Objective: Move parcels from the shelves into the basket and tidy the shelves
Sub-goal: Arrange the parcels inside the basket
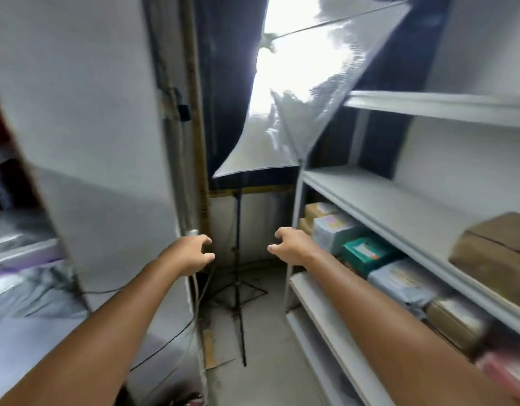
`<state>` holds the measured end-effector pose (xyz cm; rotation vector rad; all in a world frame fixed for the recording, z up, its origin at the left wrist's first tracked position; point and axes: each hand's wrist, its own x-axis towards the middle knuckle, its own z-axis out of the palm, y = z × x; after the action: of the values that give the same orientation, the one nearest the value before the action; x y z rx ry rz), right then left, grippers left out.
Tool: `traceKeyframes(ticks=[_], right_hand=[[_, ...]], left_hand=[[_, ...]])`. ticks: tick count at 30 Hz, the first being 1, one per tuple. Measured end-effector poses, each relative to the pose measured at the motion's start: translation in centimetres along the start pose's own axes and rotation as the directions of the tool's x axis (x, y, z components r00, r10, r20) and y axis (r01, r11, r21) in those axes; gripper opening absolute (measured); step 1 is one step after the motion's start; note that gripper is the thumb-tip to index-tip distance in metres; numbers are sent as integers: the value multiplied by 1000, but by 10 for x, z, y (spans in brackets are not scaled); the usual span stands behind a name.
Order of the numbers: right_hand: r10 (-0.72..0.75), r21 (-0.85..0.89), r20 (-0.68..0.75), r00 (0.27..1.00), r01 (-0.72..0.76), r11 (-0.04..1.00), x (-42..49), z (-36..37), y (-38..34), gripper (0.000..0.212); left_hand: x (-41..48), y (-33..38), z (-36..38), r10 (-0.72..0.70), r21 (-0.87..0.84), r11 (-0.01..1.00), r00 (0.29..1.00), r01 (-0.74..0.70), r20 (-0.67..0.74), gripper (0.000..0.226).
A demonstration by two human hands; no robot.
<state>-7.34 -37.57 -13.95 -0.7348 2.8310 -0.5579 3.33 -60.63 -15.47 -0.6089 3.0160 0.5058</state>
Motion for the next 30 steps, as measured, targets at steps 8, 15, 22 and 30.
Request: traceKeyframes(ticks=[8,15,22,30], right_hand=[[409,44,-139,902,-407,912,-102,-27,98,37],[624,157,-205,754,-604,781,-219,-40,161,49],[738,275,-221,637,-686,674,-339,-29,203,43],[872,341,-222,437,-803,489,-465,-7,246,37]], left_hand=[[17,119,44,394,-15,919,915,-395,89,45],[-34,224,85,648,-30,758,746,-652,154,36],[-115,295,134,743,-17,644,620,-765,251,46],[-202,377,186,823,-110,521,464,-847,328,36]])
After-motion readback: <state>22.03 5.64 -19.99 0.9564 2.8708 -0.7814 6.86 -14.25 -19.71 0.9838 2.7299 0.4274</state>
